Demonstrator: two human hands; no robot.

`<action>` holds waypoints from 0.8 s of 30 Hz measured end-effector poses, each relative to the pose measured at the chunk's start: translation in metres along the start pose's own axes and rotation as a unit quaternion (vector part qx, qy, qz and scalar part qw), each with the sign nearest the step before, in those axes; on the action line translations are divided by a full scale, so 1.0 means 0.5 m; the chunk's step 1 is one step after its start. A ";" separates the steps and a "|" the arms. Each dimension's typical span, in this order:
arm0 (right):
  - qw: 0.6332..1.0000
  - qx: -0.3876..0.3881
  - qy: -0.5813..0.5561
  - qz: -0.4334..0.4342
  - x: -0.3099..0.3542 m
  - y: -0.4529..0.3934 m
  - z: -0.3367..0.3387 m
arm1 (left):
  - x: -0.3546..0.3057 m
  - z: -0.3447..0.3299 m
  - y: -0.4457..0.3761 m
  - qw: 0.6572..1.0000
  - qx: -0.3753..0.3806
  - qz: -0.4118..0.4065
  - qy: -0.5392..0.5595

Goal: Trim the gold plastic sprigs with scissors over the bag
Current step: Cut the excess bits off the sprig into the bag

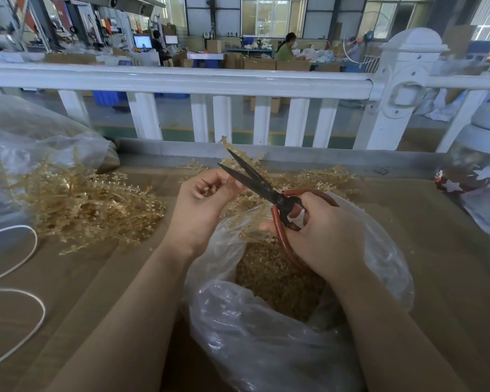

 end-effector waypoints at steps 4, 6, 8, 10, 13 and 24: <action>1.000 0.003 -0.006 0.001 0.001 0.000 0.000 | -0.009 -0.001 0.002 0.999 -0.008 -0.008 -0.038; 1.000 0.000 -0.003 0.002 0.002 0.000 0.001 | -0.011 0.001 0.002 0.999 -0.010 -0.011 -0.045; 1.000 -0.001 0.006 -0.002 0.001 -0.001 0.003 | -0.010 0.004 0.001 0.999 -0.011 -0.014 -0.050; 1.000 -0.007 0.013 -0.002 0.002 -0.001 0.006 | -0.009 0.006 0.001 0.999 -0.012 -0.014 -0.051; 1.000 -0.014 0.015 0.004 0.001 0.000 0.007 | -0.010 0.004 0.001 0.999 -0.011 -0.010 -0.032; 1.000 -0.021 -0.019 0.011 0.002 0.005 0.001 | -0.004 -0.004 0.002 1.000 0.001 0.006 0.008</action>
Point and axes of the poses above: each hand's wrist, its own y-axis away from the middle knuckle, its own z-axis out of the back of the hand, x = y × z, the point moved 7 cm from there along -y, towards the middle knuckle, and after that the axes turned 7 degrees about y, right-handed, at the moved point
